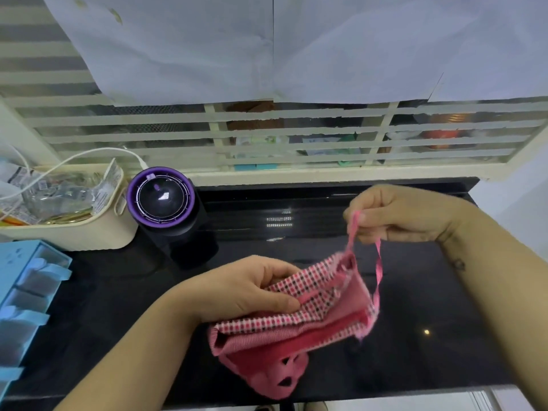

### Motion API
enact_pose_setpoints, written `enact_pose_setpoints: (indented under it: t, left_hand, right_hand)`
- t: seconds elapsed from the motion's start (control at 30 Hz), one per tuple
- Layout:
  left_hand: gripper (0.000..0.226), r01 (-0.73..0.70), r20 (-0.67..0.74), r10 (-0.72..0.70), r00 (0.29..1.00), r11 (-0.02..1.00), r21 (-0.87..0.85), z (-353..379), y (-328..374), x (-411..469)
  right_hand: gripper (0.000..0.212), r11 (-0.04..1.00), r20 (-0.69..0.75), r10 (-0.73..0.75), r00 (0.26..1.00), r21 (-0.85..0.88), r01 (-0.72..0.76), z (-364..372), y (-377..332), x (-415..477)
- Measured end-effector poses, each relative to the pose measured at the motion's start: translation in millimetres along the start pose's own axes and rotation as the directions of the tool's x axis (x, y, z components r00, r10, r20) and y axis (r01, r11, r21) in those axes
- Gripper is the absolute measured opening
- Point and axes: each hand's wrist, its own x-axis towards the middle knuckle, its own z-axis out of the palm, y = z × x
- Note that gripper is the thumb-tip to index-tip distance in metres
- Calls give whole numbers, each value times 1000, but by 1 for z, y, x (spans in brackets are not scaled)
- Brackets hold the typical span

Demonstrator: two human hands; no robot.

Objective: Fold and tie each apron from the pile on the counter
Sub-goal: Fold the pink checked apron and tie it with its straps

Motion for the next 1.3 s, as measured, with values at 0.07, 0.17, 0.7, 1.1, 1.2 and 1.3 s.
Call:
enact_pose_setpoints:
  t: [0.07, 0.17, 0.7, 1.1, 1.2, 1.3]
  left_hand:
    - [31, 21, 65, -31, 997, 987, 158, 6, 7, 4]
    - [30, -42, 106, 16, 994, 967, 253, 15, 21, 7]
    - [27, -184, -548, 142, 824, 983, -21, -8, 8, 3]
    - [25, 171, -381, 286, 879, 556, 814, 15, 6, 17]
    - [19, 92, -279, 424, 862, 411, 907, 16, -2, 19]
    - [18, -52, -158, 659, 735, 287, 956, 13, -22, 24]
  right_hand:
    - [17, 1000, 100, -4, 995, -28, 7, 6, -17, 9]
    - [19, 997, 234, 65, 970, -61, -52, 25, -27, 31]
    - [26, 665, -216, 142, 966, -702, -255, 100, 9, 39]
    - [29, 390, -269, 50, 962, -882, -266, 64, -36, 19]
    - [34, 633, -308, 60, 950, -724, -275, 41, -7, 24]
    - [33, 935, -299, 235, 925, -190, -299, 42, 38, 30]
